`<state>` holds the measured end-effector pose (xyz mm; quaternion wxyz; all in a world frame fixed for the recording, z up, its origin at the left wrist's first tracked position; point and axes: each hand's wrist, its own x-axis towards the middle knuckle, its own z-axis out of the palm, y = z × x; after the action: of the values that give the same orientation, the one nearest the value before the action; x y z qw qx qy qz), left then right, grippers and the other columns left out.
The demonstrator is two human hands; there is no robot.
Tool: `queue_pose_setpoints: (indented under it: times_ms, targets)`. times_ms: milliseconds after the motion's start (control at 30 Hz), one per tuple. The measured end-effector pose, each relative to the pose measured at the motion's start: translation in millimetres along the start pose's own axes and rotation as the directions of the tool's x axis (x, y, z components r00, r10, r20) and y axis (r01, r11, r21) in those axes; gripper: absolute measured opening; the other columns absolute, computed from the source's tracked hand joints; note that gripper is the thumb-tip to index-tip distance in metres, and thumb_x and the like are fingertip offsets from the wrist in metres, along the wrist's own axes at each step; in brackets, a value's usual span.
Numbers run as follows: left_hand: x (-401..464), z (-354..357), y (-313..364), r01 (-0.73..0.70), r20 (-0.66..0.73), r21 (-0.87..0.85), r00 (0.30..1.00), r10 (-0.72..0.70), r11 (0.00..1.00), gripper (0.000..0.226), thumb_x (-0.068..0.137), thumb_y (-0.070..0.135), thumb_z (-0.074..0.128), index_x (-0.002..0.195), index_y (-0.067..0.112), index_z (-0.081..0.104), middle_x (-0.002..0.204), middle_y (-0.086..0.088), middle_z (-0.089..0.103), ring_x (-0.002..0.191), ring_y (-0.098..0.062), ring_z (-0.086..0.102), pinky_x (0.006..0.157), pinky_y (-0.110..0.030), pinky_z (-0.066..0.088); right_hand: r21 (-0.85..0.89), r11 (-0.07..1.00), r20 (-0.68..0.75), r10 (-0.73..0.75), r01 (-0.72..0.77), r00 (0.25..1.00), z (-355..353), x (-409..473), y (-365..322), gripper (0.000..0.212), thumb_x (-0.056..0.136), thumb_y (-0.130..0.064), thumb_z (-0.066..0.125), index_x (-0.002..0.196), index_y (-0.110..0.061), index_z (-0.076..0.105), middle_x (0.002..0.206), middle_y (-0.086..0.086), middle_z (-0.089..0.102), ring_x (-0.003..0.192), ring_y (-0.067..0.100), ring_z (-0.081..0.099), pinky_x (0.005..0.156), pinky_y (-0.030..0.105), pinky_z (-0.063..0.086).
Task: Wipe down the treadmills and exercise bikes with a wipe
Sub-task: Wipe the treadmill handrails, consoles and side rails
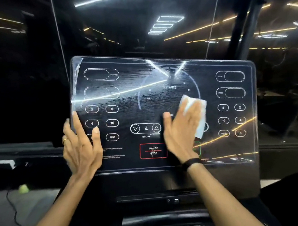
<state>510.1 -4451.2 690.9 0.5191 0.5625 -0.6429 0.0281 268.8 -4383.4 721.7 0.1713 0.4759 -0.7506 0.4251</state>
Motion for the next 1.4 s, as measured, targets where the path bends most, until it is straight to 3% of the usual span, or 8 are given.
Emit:
queue_pose_setpoints:
  times_ms: [233, 400, 533, 767, 933, 1033, 1200, 1400]
  targets:
    - [2, -12, -2, 0.021, 0.041, 0.017, 0.999, -0.022, 1.0, 0.075, 0.093, 0.062, 0.035, 0.157, 0.03, 0.012, 0.118, -0.02, 0.044, 0.087, -0.049, 0.059, 0.071, -0.058, 0.047, -0.016, 0.757, 0.266, -0.627, 0.654, 0.732, 35, -108, -15, 0.083, 0.102, -0.06, 0.025, 0.159, -0.003, 0.006, 0.167, 0.013, -0.006, 0.155, 0.027, -0.004, 0.124, 0.044, 0.003]
    - [3, -15, -6, 0.026, 0.063, 0.016, 0.998, -0.027, 1.0, 0.073, 0.096, 0.062, 0.038, 0.158, 0.032, 0.013, 0.11, -0.02, 0.048, 0.076, -0.047, 0.059, 0.068, -0.055, 0.046, -0.107, 0.957, 0.102, -0.259, 0.269, 0.96, 26, -86, 8, 0.082, 0.102, -0.062, 0.015, 0.159, -0.004, -0.001, 0.166, 0.014, -0.012, 0.154, 0.028, -0.009, 0.124, 0.046, 0.001]
    - [3, -14, -5, 0.054, 0.077, -0.012, 0.996, -0.053, 0.998, 0.072, 0.097, 0.06, 0.042, 0.157, 0.036, 0.01, 0.112, -0.018, 0.049, 0.078, -0.048, 0.06, 0.072, -0.057, 0.047, -0.061, 0.977, 0.042, -0.2, 0.203, 0.979, 30, -29, -50, 0.087, 0.1, -0.064, 0.011, 0.158, 0.0, 0.001, 0.165, 0.022, -0.008, 0.153, 0.032, -0.013, 0.124, 0.048, -0.002]
    - [4, -21, -13, 0.033, 0.074, -0.054, 0.997, -0.029, 0.998, 0.061, 0.103, 0.046, 0.033, 0.157, 0.042, 0.006, 0.106, -0.017, 0.056, 0.081, -0.047, 0.06, 0.076, -0.055, 0.046, -0.004, 0.667, 0.337, -0.701, 0.745, 0.629, 48, -128, -34, 0.076, 0.105, -0.057, 0.026, 0.159, -0.007, 0.009, 0.168, 0.01, -0.004, 0.155, 0.025, 0.0, 0.124, 0.046, 0.011]
    - [6, -18, -23, 0.088, 0.066, -0.128, 0.995, -0.08, 0.988, 0.056, 0.106, 0.039, 0.032, 0.158, 0.027, 0.017, 0.115, -0.016, 0.067, 0.095, -0.042, 0.064, 0.079, -0.046, 0.045, -0.116, 0.917, 0.197, -0.356, 0.382, 0.913, 44, -114, -9, 0.084, 0.102, -0.063, 0.014, 0.158, -0.002, 0.001, 0.167, 0.015, -0.007, 0.155, 0.03, -0.003, 0.124, 0.045, 0.001]
    - [5, -18, -23, 0.126, 0.068, -0.171, 0.991, -0.116, 0.977, 0.049, 0.107, 0.034, 0.029, 0.154, 0.023, 0.03, 0.108, -0.016, 0.071, 0.096, -0.039, 0.064, 0.079, -0.041, 0.039, -0.077, 0.955, 0.11, -0.277, 0.286, 0.954, 41, -60, -59, 0.089, 0.1, -0.067, 0.008, 0.157, 0.001, -0.003, 0.165, 0.019, -0.012, 0.153, 0.029, -0.014, 0.124, 0.046, -0.006]
    - [12, -15, -34, 0.433, 0.218, -0.308, 0.899, -0.38, 0.847, 0.066, 0.106, 0.049, 0.01, 0.113, 0.011, 0.063, 0.111, -0.025, 0.067, 0.113, -0.043, 0.057, 0.093, -0.046, 0.036, -0.03, 0.712, 0.263, -0.671, 0.701, 0.693, 69, -63, -119, 0.086, 0.1, -0.064, 0.024, 0.159, -0.004, 0.008, 0.167, 0.016, -0.004, 0.155, 0.027, -0.006, 0.125, 0.046, 0.0]
    - [14, -22, -34, 0.629, 0.294, -0.446, 0.775, -0.559, 0.637, 0.083, 0.101, 0.059, 0.004, 0.12, 0.009, 0.067, 0.134, -0.015, 0.06, 0.131, -0.032, 0.046, 0.111, -0.044, 0.027, -0.003, 0.35, 0.443, -0.84, 0.937, 0.315, 62, -126, -66, 0.085, 0.1, -0.068, 0.027, 0.16, -0.01, 0.01, 0.168, 0.006, 0.002, 0.155, 0.019, -0.002, 0.122, 0.042, 0.011]
